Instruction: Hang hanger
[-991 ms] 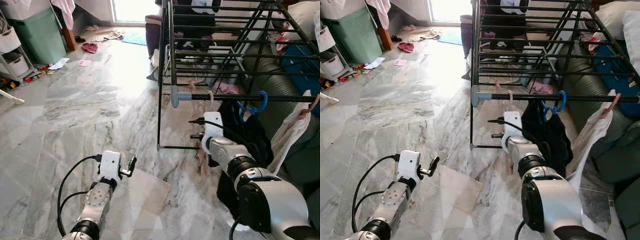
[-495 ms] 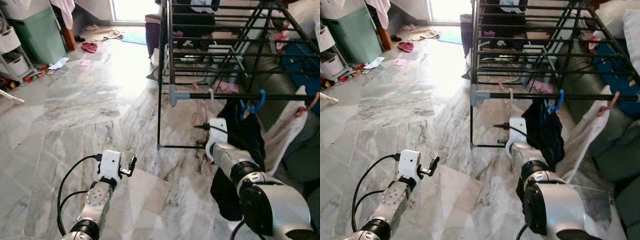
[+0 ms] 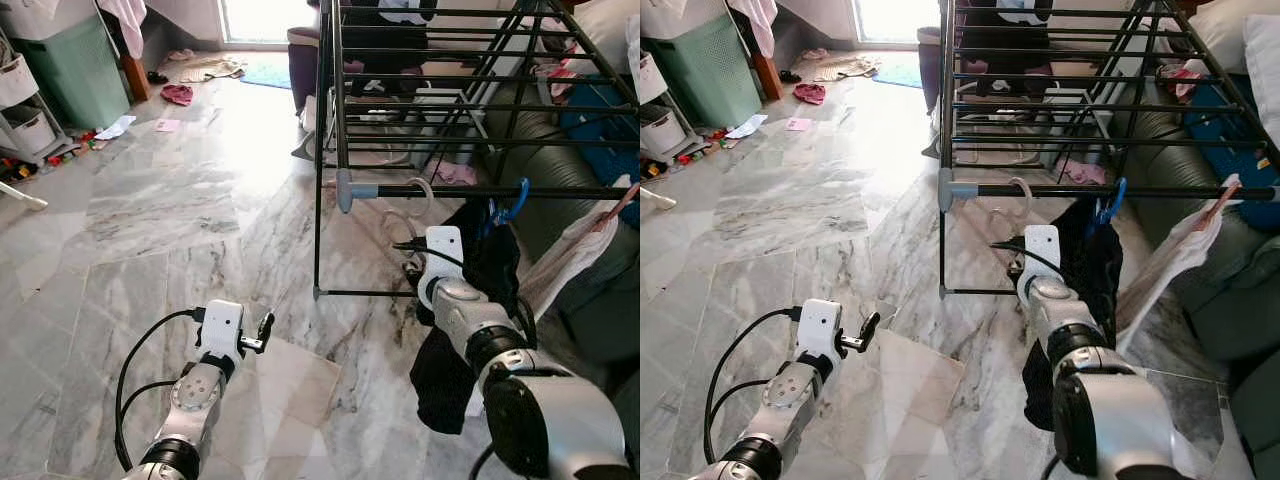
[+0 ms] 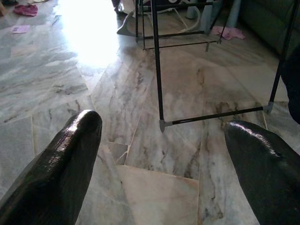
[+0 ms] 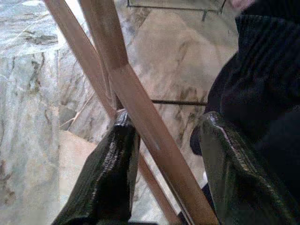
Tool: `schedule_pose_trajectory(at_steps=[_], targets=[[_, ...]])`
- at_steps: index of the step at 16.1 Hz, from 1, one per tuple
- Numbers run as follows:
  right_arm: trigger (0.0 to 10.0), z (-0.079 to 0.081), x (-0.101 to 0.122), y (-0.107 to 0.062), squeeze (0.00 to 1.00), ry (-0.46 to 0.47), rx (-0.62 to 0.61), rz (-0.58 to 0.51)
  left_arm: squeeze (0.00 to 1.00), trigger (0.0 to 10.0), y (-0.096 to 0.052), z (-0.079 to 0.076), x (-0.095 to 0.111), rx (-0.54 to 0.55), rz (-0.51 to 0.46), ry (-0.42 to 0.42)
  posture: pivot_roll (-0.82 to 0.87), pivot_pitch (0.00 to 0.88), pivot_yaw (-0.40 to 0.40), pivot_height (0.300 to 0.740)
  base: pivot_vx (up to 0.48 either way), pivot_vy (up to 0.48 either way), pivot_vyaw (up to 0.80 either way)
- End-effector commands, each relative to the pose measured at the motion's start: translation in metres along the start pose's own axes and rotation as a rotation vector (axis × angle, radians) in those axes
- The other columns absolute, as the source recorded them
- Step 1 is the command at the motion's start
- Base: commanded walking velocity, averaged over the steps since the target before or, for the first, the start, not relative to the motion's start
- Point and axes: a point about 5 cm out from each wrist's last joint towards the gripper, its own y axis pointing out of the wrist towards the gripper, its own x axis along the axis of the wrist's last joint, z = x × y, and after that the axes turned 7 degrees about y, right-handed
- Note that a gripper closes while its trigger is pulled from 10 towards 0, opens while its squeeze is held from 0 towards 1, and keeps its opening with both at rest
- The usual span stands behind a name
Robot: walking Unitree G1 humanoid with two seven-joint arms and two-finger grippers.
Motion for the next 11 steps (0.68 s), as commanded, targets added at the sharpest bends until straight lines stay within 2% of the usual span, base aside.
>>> schedule_pose_trajectory(at_steps=[1,7,11], targets=[[10.0,-0.002,0.001,-0.001,1.00,-0.029,-0.002,-0.033,0.00,10.0,0.001,0.001,0.001,-0.003,0.006,0.010,-0.05,0.057,-0.004,0.740,0.000,0.000,0.00],[10.0,-0.021,-0.012,-0.006,1.00,-0.085,-0.031,-0.074,0.00,10.0,0.002,0.002,0.001,-0.007,0.014,0.013,-0.07,0.064,0.008,0.740,0.000,0.000,0.00],[10.0,-0.013,-0.011,-0.014,1.00,-0.122,0.025,-0.190,0.00,10.0,0.000,0.002,-0.002,-0.010,0.022,0.012,-0.08,0.078,0.012,0.740,0.000,0.000,0.00]])
